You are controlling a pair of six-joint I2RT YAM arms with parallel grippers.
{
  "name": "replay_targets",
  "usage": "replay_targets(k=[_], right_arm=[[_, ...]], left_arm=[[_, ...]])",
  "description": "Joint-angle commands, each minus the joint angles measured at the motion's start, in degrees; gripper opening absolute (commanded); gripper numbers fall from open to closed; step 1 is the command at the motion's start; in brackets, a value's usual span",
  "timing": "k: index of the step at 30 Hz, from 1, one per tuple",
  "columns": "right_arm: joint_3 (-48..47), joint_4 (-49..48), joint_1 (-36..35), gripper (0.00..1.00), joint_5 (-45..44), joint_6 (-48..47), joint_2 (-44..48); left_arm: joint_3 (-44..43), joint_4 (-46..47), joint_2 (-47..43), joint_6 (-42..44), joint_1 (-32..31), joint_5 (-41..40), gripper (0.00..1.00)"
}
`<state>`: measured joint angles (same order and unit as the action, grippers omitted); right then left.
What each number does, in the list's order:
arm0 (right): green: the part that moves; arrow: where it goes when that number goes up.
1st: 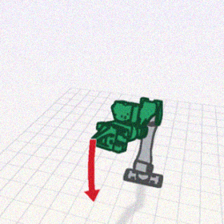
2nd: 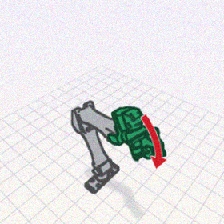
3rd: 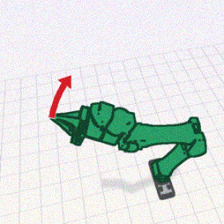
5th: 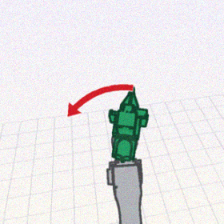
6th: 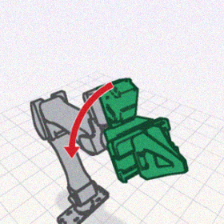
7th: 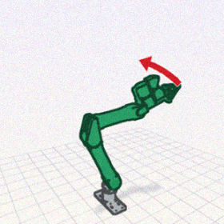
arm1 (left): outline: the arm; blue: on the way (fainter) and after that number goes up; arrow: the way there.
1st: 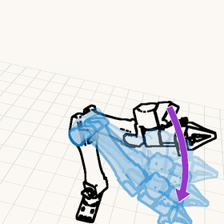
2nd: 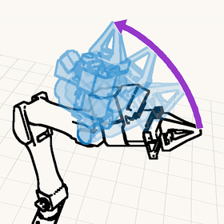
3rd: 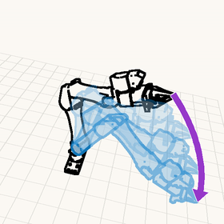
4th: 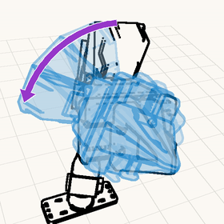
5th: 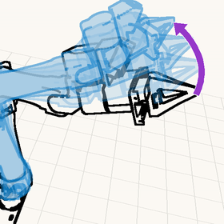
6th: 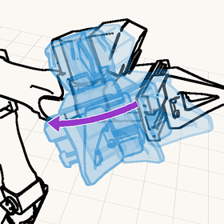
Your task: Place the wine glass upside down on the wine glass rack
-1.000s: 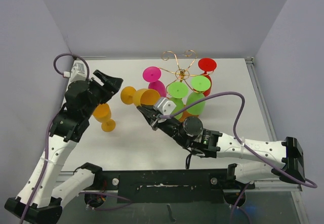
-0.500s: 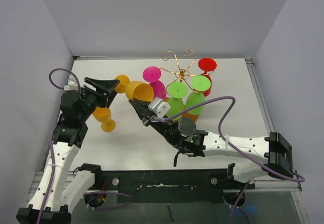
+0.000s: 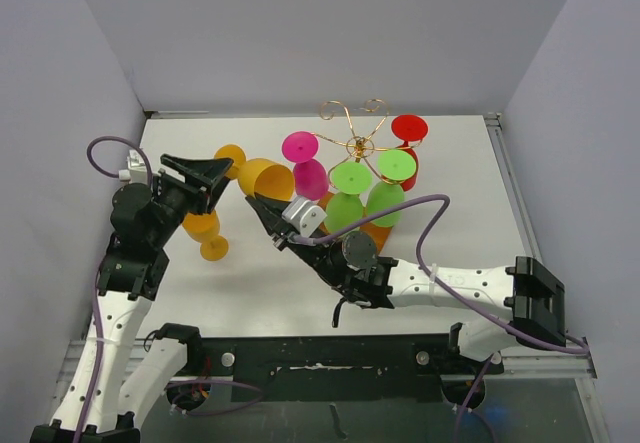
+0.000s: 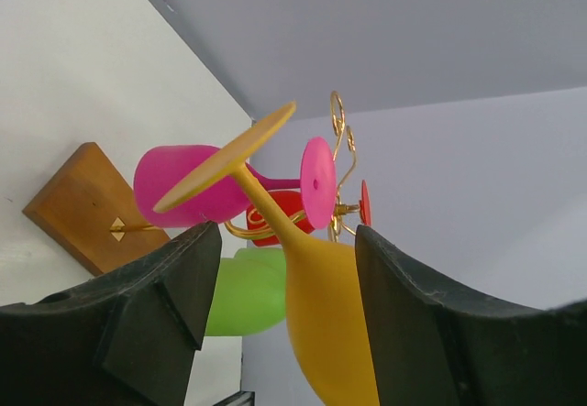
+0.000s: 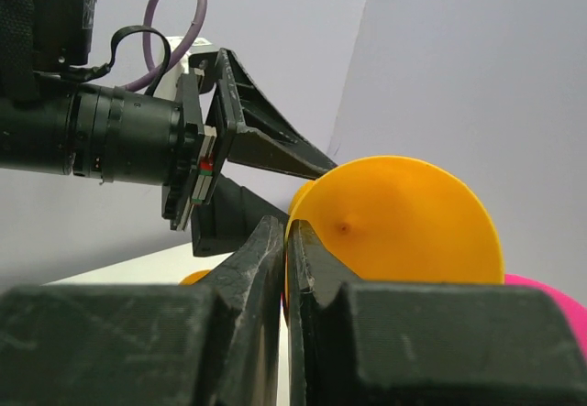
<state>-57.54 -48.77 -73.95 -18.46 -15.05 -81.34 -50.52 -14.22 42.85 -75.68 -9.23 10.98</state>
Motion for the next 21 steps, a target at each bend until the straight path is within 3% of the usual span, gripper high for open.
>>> replay_targets(k=[1,7,14,21], right_arm=[[-3.22,-7.64,0.02,0.00,2.31,-0.34,-0.59],[-2.74,-9.79,0.25,0.00,4.13,0.94,-1.13],[-0.76,-10.79,0.31,0.00,7.13,2.66,-0.19],[1.86,-10.93,0.28,0.00,9.11,4.28,0.51]], left_arm=[[-2.59,5.66,-0.98,-0.35,-0.05,3.91,0.60],[-1.86,6.51,-0.61,-2.19,-0.08,3.55,0.59],[2.57,14.05,0.72,-9.20,-0.08,5.71,0.45],[3.17,17.98,-0.40,-12.12,-0.08,3.00,0.29]])
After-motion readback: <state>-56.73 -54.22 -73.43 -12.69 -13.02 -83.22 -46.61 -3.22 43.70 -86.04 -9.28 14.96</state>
